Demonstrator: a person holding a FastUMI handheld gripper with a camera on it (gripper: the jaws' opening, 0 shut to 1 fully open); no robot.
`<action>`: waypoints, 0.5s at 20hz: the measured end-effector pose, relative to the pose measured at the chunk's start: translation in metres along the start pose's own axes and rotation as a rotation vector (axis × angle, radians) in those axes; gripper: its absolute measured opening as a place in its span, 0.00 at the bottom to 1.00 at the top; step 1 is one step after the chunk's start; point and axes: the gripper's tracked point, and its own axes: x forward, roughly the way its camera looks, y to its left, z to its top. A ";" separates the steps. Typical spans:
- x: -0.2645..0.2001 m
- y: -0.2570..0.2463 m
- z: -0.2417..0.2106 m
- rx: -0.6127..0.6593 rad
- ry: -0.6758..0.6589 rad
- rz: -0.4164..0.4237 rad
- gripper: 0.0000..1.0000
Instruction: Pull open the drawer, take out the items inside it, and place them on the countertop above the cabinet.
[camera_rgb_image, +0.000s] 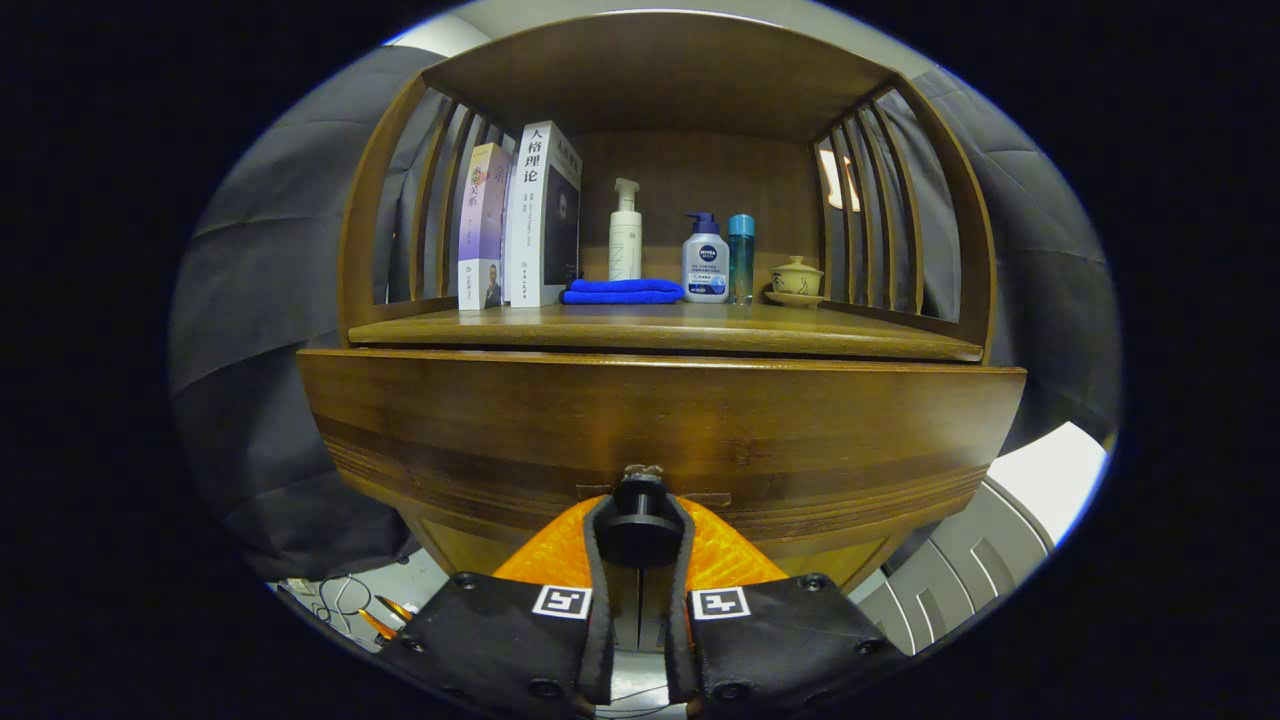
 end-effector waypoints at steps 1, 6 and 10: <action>-0.004 0.000 -0.001 -0.007 -0.003 0.004 0.22; -0.022 0.001 -0.007 -0.001 0.002 0.016 0.23; -0.039 0.003 -0.012 -0.001 0.005 0.018 0.23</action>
